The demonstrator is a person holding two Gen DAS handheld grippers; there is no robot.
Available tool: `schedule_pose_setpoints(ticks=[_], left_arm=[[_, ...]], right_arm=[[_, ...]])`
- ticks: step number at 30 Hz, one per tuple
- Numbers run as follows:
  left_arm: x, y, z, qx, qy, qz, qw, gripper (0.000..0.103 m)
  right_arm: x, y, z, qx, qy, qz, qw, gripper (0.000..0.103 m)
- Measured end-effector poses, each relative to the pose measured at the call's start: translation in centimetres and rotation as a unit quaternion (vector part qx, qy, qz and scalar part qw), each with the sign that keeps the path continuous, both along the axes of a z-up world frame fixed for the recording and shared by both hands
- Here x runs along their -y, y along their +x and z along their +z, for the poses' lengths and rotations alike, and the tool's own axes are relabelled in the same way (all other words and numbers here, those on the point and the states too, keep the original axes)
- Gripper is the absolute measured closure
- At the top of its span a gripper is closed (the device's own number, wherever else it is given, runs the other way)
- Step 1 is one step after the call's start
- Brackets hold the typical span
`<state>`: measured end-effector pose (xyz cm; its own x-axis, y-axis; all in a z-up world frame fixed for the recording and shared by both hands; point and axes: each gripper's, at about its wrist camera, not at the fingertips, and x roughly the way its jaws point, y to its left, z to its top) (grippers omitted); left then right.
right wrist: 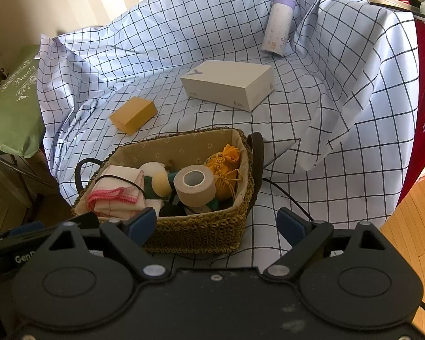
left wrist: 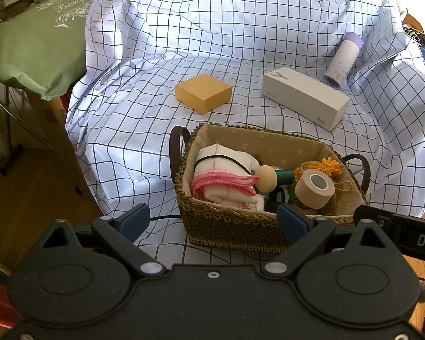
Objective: Organize soft objects
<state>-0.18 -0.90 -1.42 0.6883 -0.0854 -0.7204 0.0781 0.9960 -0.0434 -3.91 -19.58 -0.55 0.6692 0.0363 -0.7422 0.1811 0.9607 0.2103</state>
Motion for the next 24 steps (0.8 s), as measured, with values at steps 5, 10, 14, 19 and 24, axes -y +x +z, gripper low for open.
schedule_pose_setpoints(ticks=[5,10,14,19,24], left_arm=[[0.03,0.05,0.03,0.0,0.0,0.001,1.0,0.009],[0.02,0.05,0.04,-0.001,0.0,0.0,1.0,0.009],[0.01,0.04,0.05,-0.002,0.0,0.001,1.0,0.009],[0.05,0.01,0.07,-0.001,0.002,0.003,1.0,0.009],[0.34,-0.09,0.11,0.002,0.008,0.001,1.0,0.009]], right_arm=[[0.03,0.02,-0.04,-0.001,0.001,-0.001,1.0,0.011],[0.06,0.02,-0.04,-0.002,0.002,-0.001,1.0,0.011],[0.09,0.04,-0.19,-0.003,0.004,-0.002,1.0,0.011],[0.05,0.13,-0.26,-0.005,0.006,-0.003,1.0,0.011],[0.08,0.17,-0.31,-0.007,0.007,-0.003,1.0,0.011]])
